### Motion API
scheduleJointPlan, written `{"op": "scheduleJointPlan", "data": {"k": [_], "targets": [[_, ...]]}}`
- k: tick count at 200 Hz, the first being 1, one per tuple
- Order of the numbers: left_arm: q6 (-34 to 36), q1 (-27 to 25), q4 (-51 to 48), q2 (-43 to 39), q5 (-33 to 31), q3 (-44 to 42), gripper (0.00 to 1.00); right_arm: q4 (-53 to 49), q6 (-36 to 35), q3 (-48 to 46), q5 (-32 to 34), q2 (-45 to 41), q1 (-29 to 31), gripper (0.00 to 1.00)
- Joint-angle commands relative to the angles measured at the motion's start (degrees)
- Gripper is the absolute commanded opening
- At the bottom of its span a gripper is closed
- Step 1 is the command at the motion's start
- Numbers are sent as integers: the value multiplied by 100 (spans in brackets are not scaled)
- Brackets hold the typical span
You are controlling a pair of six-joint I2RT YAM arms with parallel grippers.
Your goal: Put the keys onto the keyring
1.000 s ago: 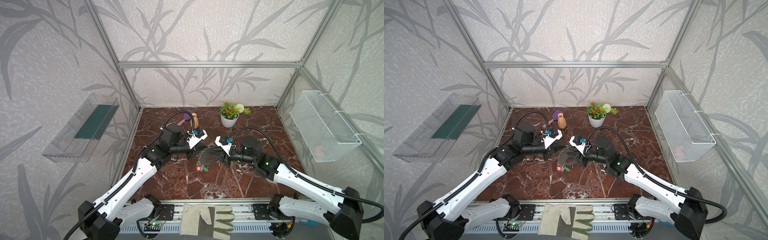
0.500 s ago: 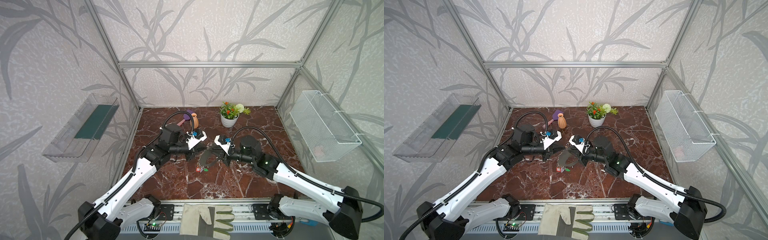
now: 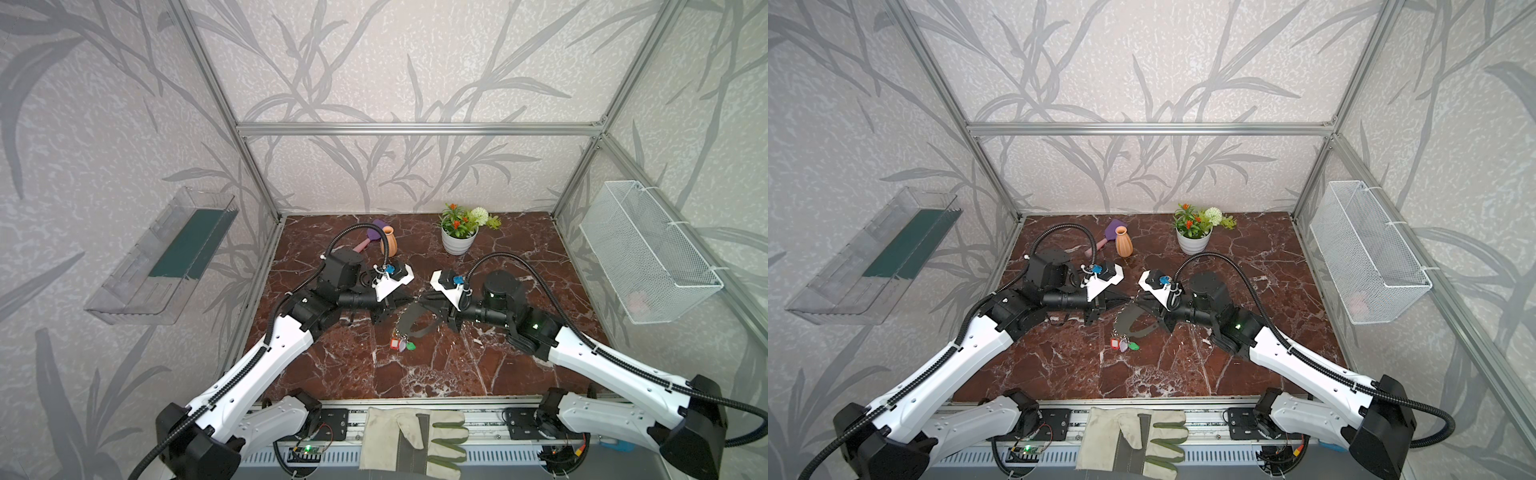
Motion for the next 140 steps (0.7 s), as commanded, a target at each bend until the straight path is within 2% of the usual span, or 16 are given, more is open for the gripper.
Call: {"op": "scheduleJointPlan", "data": {"k": [1,57,104,140], "targets": [[22,23,218,-84,237,25,0,81,20,81,-234,60,0,21],[3,28,212,-52,308,44,0,-113,-47,235,-87,241,44,13],[17,30,215,-52,325,10,0,-86,-32,219,55,145,70,13],[14,27,229,-76,308,-28,0,-6,-14,156,-77,53,70,15]]}}
